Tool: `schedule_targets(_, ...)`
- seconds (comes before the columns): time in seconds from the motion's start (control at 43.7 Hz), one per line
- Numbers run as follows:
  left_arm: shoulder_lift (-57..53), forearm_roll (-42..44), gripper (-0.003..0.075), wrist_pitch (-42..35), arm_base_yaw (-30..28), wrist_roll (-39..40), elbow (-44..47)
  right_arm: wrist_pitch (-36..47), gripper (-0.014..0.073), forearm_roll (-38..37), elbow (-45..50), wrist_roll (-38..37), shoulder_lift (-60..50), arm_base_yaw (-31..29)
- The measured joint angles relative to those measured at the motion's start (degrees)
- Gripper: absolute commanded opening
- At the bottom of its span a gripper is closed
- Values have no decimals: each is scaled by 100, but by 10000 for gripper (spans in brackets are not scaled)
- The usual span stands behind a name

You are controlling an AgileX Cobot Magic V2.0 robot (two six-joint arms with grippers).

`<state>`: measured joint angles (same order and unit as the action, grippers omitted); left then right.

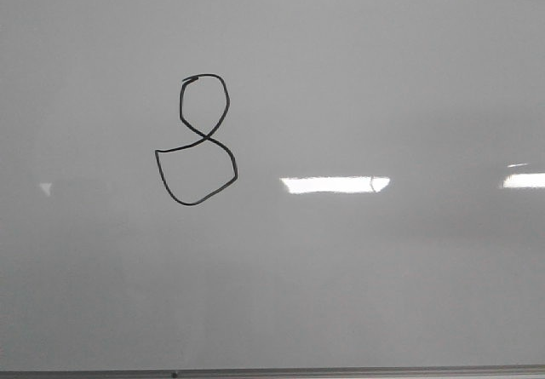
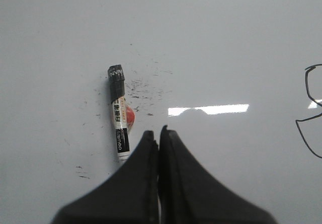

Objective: Write number 8 on whiteboard

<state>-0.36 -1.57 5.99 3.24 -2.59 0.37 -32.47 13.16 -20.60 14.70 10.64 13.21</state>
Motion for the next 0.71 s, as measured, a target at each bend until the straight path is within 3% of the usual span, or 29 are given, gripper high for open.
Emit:
schedule_targets(0.252, 0, 0, -21, 0, 0, 9, 0, 196, -69, -219, 170, 0, 0, -12)
schedule_targets(0.549, 0, 0, -21, 0, 0, 9, 0, 2185, -69, -505, 1462, -192, -386, -666)
schedule_targets(0.709, 0, 0, -21, 0, 0, 9, 0, 2433, -69, -725, 1999, -820, -789, -1083)
